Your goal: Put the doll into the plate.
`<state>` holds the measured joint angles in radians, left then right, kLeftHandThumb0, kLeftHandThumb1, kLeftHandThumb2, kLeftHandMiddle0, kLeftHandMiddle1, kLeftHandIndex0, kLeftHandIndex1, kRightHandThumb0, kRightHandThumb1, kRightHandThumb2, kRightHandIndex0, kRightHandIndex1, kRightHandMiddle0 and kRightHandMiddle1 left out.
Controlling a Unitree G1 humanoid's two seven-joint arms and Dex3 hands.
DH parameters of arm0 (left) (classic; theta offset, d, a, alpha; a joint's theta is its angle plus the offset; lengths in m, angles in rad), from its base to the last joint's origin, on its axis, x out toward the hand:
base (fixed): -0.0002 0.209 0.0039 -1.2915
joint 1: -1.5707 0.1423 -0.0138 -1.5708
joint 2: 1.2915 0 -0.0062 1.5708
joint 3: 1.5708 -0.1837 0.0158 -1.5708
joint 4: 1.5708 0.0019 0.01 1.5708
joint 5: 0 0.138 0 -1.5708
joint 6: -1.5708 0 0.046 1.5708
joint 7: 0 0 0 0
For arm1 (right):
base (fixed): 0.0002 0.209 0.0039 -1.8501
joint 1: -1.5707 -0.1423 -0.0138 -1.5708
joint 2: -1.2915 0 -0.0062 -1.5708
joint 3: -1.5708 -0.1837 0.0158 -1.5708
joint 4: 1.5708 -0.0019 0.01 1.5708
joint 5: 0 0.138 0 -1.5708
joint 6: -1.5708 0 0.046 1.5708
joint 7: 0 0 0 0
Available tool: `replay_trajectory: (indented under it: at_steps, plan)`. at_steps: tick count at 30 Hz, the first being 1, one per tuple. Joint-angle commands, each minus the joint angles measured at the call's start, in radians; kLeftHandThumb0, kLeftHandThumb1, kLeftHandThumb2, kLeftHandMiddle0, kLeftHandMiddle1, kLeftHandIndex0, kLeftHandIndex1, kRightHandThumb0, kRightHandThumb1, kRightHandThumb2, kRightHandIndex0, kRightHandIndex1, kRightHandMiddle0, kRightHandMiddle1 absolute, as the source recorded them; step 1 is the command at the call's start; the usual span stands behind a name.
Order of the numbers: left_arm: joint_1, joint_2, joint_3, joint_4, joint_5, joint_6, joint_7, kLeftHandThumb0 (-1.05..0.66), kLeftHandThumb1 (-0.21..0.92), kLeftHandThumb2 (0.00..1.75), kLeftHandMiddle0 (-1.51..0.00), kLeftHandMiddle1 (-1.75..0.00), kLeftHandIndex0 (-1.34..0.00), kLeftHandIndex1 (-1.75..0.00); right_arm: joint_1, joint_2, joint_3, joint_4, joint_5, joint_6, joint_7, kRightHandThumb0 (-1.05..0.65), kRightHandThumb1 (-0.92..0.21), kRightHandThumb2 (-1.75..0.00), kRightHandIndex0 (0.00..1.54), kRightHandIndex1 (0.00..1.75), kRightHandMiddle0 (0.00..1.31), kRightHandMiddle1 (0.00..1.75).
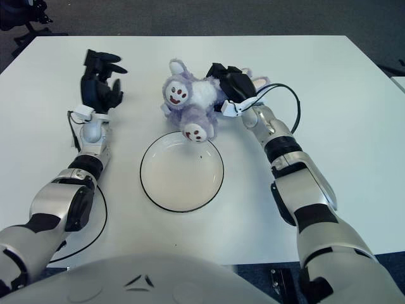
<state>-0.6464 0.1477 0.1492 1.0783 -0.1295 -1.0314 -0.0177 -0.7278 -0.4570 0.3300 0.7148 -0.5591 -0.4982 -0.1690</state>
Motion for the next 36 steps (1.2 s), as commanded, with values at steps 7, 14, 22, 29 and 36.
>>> replay_trajectory:
  at_steps: [7, 14, 22, 29, 36]
  plan:
    - [0.121, -0.014, 0.010, 0.043, 0.050, 0.046, 0.033, 0.00, 0.92, 0.49, -0.19, -1.67, -0.18, -1.65, 0.016, -0.013, -0.052, -0.099, 0.019, 0.024, 0.050, 0.43, -0.44, -1.16, 0.51, 1.75, 0.56, 1.75]
    - [0.111, -0.021, 0.017, 0.045, 0.054, 0.095, 0.054, 0.00, 0.92, 0.51, -0.17, -1.69, -0.16, -1.68, 0.044, -0.031, -0.086, -0.188, 0.057, 0.000, 0.112, 0.42, -0.47, -1.11, 0.48, 1.75, 0.55, 1.75]
    - [0.113, -0.023, 0.020, 0.038, 0.058, 0.104, 0.057, 0.00, 0.92, 0.51, -0.17, -1.69, -0.16, -1.68, 0.051, -0.026, -0.099, -0.200, 0.057, 0.002, 0.129, 0.42, -0.48, -1.10, 0.47, 1.75, 0.54, 1.75]
    - [0.121, -0.049, 0.027, 0.058, 0.046, 0.133, 0.043, -0.01, 0.92, 0.50, -0.28, -1.73, -0.11, -1.58, 0.069, -0.033, -0.127, -0.243, 0.139, -0.046, 0.211, 0.42, -0.48, -1.10, 0.48, 1.75, 0.54, 1.75]
    - [0.124, -0.052, 0.019, 0.062, 0.059, 0.140, 0.039, -0.01, 0.92, 0.50, -0.29, -1.74, -0.10, -1.56, 0.074, -0.031, -0.140, -0.258, 0.153, -0.046, 0.240, 0.42, -0.48, -1.11, 0.48, 1.75, 0.54, 1.75]
